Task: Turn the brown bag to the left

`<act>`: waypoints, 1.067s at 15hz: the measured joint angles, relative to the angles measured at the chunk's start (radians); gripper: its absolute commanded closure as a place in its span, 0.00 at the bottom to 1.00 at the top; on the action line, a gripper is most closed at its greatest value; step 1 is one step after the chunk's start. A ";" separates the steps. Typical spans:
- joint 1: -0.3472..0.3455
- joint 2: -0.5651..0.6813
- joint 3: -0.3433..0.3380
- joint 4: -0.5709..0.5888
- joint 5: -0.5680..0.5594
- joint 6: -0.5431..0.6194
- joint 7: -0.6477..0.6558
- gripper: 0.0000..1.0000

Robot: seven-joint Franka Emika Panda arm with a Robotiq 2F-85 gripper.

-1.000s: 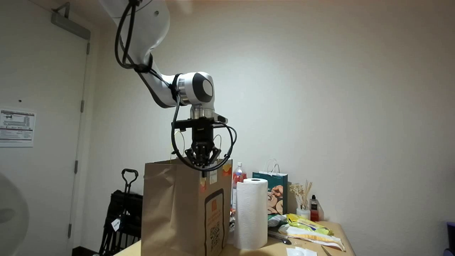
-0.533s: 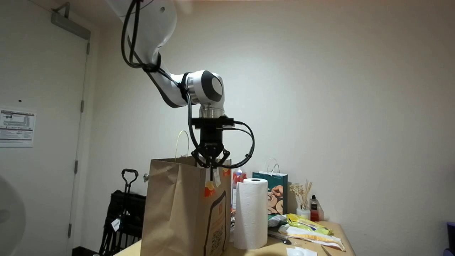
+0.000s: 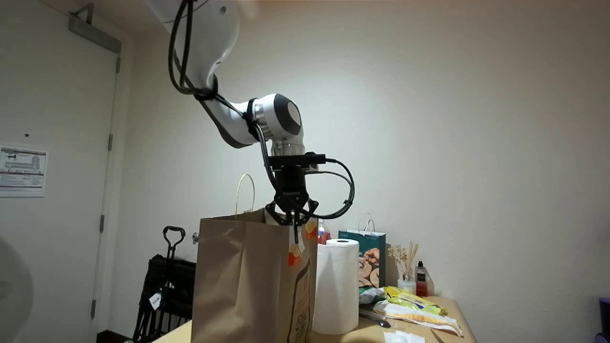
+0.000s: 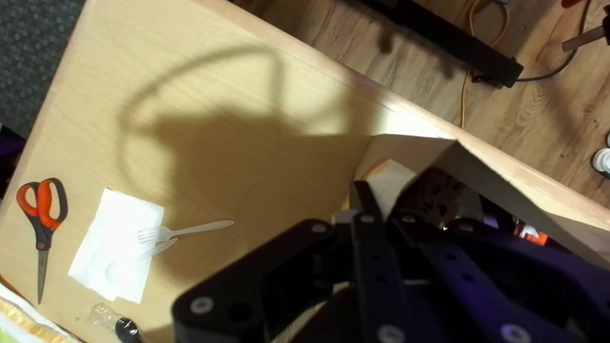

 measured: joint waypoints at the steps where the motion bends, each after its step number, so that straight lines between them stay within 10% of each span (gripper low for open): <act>1: 0.000 0.000 0.000 0.000 0.000 0.000 0.000 0.99; 6: 0.003 0.000 0.007 0.002 0.025 0.000 0.053 1.00; 16: 0.042 0.118 0.063 0.180 0.175 -0.051 0.625 1.00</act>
